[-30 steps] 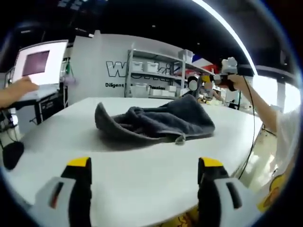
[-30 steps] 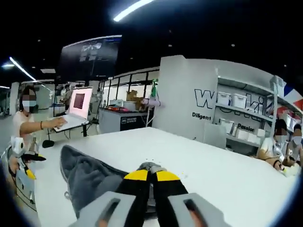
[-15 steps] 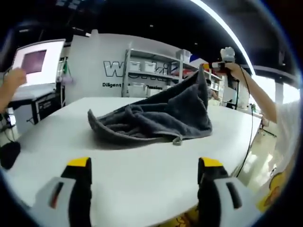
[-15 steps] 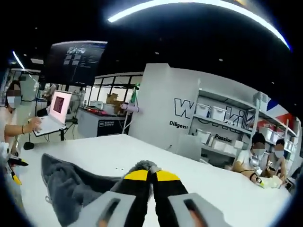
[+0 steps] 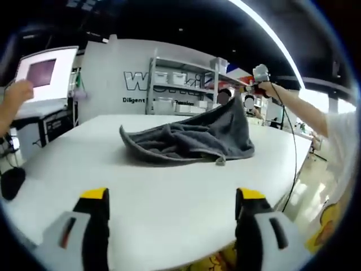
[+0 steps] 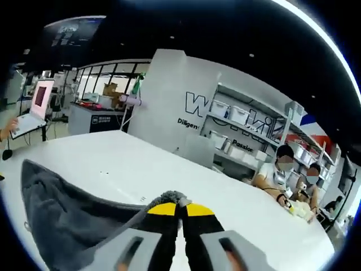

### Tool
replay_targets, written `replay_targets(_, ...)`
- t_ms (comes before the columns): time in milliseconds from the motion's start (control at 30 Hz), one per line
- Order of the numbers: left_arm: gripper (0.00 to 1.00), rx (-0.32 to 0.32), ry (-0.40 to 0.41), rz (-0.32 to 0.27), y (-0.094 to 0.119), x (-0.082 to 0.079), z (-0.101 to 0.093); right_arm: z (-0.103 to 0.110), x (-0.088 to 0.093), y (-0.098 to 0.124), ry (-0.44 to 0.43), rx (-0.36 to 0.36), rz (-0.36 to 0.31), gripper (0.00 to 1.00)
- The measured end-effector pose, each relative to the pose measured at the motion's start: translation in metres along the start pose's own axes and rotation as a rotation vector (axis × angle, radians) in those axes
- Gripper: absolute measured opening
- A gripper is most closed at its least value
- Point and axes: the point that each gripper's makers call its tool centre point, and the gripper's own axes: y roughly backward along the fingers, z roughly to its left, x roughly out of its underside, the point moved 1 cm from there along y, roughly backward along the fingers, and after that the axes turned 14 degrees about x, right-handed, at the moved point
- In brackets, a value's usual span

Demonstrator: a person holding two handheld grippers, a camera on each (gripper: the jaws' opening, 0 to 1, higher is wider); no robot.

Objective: Fold the towel on the table until its edges align and the towel forms a compact rectangular stack.

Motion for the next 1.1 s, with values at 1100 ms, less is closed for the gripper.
replay_targets(1100, 0.97, 0.008, 0.007, -0.001, 0.002, 0.001, 0.001, 0.022, 0.050, -0.021, -0.069, -0.055, 0.052, 0.17)
